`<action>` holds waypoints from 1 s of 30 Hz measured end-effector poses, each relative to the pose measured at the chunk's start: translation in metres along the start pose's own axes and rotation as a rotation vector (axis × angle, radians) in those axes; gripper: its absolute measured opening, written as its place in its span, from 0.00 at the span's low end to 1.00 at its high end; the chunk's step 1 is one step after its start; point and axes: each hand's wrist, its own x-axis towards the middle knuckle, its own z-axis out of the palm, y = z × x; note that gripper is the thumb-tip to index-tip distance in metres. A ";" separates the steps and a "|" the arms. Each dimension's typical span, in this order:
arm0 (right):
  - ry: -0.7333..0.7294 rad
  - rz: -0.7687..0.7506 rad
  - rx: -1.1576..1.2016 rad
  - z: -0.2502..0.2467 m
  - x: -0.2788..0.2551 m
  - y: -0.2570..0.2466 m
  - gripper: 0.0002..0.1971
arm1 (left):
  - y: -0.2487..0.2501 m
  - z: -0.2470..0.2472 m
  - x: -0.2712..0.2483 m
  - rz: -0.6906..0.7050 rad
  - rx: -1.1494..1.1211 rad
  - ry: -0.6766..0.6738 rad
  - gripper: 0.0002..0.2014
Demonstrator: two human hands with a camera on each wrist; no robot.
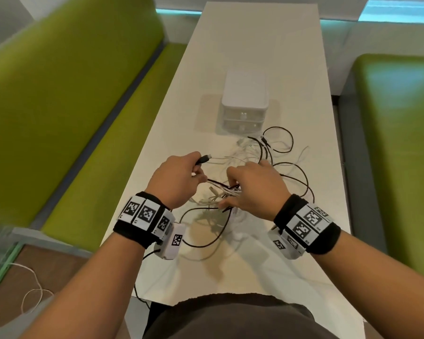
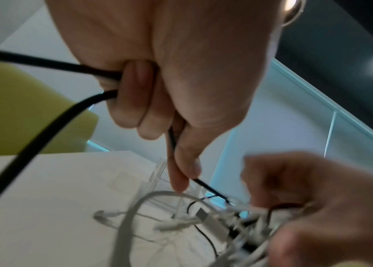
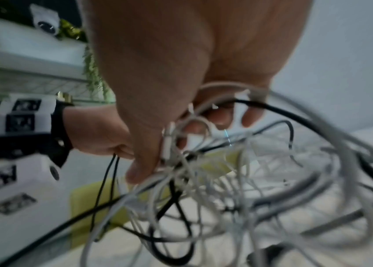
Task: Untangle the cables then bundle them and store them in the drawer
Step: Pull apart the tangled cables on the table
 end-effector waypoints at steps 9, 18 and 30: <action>0.055 0.032 0.585 -0.015 -0.025 0.008 0.06 | 0.007 -0.001 -0.001 -0.035 -0.216 0.137 0.10; -0.075 0.015 0.298 -0.006 -0.003 0.009 0.33 | 0.030 0.004 -0.014 0.167 -0.408 0.051 0.07; -0.055 0.148 0.583 0.003 -0.003 0.014 0.14 | 0.023 0.009 -0.024 -0.006 -0.193 0.076 0.22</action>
